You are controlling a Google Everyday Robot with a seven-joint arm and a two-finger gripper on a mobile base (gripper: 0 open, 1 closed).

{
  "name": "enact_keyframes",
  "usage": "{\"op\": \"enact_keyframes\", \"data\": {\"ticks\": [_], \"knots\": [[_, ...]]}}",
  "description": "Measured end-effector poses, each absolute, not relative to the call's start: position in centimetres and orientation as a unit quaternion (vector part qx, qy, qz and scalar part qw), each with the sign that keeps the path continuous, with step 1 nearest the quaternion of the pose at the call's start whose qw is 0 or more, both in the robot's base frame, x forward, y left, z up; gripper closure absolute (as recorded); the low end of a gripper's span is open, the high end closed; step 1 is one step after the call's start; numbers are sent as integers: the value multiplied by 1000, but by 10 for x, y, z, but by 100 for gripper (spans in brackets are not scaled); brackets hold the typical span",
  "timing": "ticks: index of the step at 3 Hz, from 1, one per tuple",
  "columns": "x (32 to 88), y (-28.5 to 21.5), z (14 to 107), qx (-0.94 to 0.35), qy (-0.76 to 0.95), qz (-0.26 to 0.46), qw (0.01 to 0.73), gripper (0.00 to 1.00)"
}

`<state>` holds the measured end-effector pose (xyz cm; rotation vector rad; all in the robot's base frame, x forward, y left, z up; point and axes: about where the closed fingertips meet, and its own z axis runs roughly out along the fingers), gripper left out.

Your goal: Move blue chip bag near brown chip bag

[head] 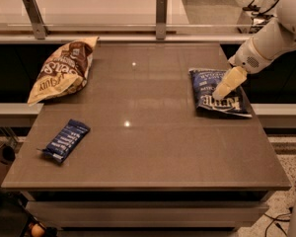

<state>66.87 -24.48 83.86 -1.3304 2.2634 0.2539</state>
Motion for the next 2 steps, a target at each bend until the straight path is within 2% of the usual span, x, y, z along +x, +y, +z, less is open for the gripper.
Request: {"op": "enact_keyframes", "data": {"ticks": [1,2], "knots": [[668,-243,821,-483,828,110,263,18],[669,-241,819,-484,828,111,261,42]]}}
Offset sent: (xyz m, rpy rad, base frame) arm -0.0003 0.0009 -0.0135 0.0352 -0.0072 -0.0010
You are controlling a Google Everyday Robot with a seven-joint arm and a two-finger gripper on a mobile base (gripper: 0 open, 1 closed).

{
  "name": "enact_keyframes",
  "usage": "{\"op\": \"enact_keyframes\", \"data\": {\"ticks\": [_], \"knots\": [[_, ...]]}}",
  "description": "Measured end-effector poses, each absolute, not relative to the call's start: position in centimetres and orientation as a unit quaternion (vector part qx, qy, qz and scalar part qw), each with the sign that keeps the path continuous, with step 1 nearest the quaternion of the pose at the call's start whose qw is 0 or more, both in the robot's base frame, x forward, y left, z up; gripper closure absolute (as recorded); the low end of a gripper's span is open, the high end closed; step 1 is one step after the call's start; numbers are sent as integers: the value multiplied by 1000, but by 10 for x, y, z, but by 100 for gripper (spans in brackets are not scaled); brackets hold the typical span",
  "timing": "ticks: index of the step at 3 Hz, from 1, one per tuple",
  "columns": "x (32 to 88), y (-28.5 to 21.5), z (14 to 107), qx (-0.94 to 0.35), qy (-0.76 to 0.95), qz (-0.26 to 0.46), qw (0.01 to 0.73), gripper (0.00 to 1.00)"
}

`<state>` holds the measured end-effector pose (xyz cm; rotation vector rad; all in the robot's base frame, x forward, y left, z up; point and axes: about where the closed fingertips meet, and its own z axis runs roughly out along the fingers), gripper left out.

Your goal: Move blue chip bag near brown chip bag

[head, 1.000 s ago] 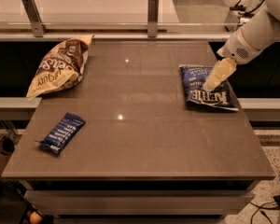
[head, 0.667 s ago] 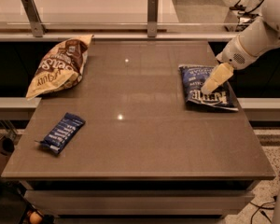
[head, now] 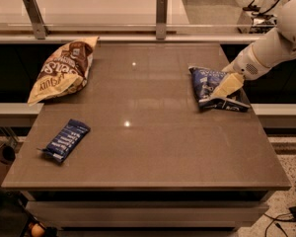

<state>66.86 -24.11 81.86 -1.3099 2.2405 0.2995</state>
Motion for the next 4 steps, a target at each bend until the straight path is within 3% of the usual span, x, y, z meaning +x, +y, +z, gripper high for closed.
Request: {"op": "enact_keyframes", "data": {"ticks": [2,3,4], "knots": [[669,-240,824,-485,828,112,260,89],[669,-240,826,-485,828,112,260,100],[669,-240,826,-485,828,112,260,100]]}}
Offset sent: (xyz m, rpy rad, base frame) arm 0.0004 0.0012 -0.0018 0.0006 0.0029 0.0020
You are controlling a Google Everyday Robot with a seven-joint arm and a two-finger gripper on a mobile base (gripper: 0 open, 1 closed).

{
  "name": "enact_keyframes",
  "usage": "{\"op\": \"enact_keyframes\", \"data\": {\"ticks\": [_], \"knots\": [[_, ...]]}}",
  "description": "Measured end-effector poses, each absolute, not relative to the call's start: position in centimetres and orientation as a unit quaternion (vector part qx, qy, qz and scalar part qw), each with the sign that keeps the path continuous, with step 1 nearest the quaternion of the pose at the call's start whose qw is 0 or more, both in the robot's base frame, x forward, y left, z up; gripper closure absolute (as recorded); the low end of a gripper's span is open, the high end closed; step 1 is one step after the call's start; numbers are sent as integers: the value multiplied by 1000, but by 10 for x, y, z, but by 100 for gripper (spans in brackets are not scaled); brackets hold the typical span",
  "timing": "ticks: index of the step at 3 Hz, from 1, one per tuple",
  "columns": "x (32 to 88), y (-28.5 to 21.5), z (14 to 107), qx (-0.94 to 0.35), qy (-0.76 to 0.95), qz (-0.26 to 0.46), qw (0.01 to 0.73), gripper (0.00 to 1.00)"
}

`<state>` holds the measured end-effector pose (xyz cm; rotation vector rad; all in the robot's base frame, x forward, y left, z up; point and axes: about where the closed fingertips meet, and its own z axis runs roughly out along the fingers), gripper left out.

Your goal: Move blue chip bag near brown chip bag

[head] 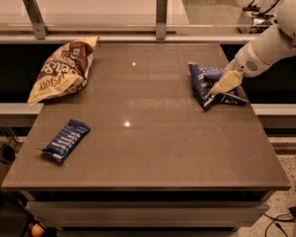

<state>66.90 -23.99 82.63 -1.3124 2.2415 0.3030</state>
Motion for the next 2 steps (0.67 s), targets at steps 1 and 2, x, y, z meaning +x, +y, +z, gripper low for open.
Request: {"op": "enact_keyframes", "data": {"ticks": [1,2], "knots": [[676,-238,840,-484,832,101,253,100],[678,-235,866,-481,836,85,249,100]]}}
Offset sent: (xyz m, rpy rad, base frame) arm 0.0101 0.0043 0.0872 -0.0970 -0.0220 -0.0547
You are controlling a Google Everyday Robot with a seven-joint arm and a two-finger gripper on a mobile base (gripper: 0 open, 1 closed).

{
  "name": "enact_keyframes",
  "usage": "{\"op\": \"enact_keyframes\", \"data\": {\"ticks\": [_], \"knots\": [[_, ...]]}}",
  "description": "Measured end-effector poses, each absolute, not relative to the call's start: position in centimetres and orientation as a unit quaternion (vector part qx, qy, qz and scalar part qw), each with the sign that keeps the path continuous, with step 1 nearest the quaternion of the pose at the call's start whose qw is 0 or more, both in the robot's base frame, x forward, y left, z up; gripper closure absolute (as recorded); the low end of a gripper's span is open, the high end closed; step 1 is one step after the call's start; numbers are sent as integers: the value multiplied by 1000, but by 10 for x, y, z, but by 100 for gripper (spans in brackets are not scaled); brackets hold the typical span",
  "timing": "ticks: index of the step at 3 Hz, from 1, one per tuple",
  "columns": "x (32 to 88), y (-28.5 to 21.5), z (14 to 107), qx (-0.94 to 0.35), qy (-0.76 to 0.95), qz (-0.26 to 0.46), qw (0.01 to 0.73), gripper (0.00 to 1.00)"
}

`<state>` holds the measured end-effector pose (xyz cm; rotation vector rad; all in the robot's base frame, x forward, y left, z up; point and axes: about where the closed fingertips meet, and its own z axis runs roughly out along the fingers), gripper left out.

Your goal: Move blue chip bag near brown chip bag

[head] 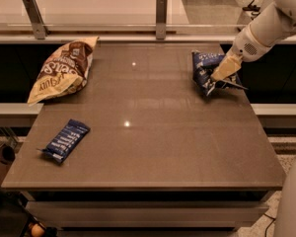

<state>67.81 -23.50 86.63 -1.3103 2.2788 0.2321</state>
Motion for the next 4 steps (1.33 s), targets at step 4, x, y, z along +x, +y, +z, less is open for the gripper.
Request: {"op": "enact_keyframes", "data": {"ticks": [4], "knots": [[681,-135,961,-522,756,103,382,100]]}}
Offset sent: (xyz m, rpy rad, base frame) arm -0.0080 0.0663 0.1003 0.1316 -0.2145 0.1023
